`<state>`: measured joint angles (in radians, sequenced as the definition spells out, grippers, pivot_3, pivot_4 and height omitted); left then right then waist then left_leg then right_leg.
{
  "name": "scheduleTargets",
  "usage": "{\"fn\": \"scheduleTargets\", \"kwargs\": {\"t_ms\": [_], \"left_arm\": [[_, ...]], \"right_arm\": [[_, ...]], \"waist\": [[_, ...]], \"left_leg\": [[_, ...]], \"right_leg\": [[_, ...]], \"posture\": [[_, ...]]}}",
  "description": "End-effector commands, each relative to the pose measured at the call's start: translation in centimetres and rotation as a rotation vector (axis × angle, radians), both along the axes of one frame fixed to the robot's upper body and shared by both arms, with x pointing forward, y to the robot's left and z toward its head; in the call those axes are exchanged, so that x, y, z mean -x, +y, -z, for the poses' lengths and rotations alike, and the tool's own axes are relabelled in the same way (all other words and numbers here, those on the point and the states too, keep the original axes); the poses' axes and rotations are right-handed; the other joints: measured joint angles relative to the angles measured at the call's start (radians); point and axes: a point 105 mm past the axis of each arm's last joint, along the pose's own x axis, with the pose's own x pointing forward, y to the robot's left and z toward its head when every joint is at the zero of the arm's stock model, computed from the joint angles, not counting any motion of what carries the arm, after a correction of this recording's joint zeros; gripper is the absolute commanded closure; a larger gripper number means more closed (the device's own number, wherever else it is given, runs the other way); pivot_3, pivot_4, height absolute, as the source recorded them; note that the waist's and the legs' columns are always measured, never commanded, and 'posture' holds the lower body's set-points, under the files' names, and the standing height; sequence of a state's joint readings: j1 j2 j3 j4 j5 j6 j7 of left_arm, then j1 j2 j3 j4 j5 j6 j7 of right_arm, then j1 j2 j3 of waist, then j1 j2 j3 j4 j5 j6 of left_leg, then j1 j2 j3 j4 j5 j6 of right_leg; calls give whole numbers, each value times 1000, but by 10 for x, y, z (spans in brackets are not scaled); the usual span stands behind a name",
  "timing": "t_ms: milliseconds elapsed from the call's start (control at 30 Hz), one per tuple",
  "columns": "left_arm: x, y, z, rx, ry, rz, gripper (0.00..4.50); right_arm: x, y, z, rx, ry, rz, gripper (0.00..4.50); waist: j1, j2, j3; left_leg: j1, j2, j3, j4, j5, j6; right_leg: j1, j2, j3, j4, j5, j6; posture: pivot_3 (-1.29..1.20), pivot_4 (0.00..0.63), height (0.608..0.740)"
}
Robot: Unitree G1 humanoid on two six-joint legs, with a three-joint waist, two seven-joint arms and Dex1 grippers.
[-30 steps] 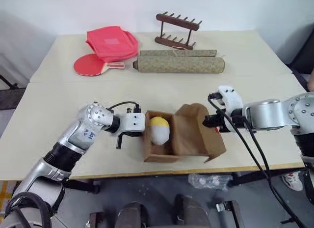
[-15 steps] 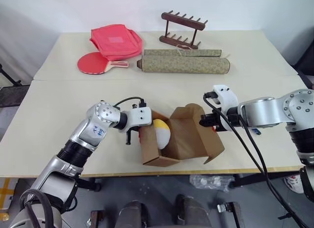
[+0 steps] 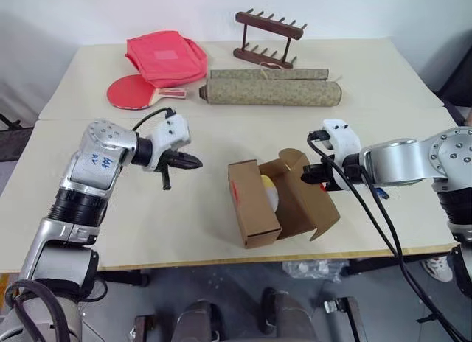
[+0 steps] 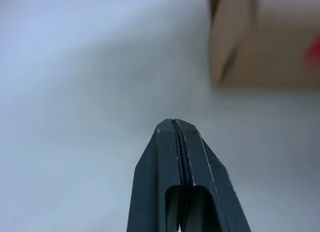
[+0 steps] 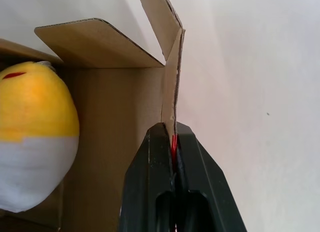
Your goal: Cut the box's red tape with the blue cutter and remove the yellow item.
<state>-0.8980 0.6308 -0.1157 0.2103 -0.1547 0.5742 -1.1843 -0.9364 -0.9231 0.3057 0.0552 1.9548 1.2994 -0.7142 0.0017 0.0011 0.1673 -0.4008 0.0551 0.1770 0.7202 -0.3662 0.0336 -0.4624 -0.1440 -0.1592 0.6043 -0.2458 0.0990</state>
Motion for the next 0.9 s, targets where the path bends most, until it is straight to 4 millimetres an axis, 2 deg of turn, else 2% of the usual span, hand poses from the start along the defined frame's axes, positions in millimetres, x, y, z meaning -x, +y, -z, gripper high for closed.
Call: {"fn": "scheduleTargets", "kwargs": {"t_ms": [33, 133, 267, 467, 600, 733, 900], "left_arm": [[27, -37, -38, 161, -39, 155, 4500], [36, -55, -33, 163, -28, 201, 4500], [36, -71, -12, 46, -55, 238, 4500], [39, -79, 14, -127, -97, 357, 4500], [37, -67, 34, -311, -139, 425, 4500], [42, -32, 60, -577, -155, 512, 4500], [46, -16, 73, -643, -140, 524, 4500]], "right_arm": [[-2, 2, -16, -30, -50, 3, 4484], [-3, 2, -16, -32, -48, 6, 4484], [-3, 3, -18, -39, -55, 3, 4484], [-4, 3, -20, -43, -64, 6, 4484], [-3, 3, -22, -40, -72, 3, 4484], [-2, 0, -31, -38, -99, -1, 4484], [-1, -3, -37, -43, -119, -2, 4484]], "waist": [[-3, -1, 1], [-4, -2, 1], [-4, -2, 1], [-4, -2, 1], [-4, -2, 1], [-8, -1, 1], [-3, 0, 0]], "left_leg": [[0, 0, -1, 0, 0, 0], [0, -4, -2, -1, 0, 0], [0, -4, -2, -1, 1, 0], [0, -5, -1, -1, 1, 0], [0, -5, 0, -1, 1, 0], [3, -4, 0, -1, 1, 0], [14, -4, 1, -2, 1, 0]], "right_leg": [[0, 0, 0, 0, 0, 1], [0, -1, 1, -2, 1, 2], [0, 0, 0, -2, 1, 2], [0, 0, 0, -1, 1, 2], [0, 0, 0, -1, 1, 2], [0, 0, 2, 1, 1, 2], [9, -1, 4, 2, 0, 0]], "posture": [[0, 150, 740], [0, 150, 740], [0, 150, 740], [0, 150, 740], [0, 150, 740], [0, 150, 740], [0, 150, 740]]}}
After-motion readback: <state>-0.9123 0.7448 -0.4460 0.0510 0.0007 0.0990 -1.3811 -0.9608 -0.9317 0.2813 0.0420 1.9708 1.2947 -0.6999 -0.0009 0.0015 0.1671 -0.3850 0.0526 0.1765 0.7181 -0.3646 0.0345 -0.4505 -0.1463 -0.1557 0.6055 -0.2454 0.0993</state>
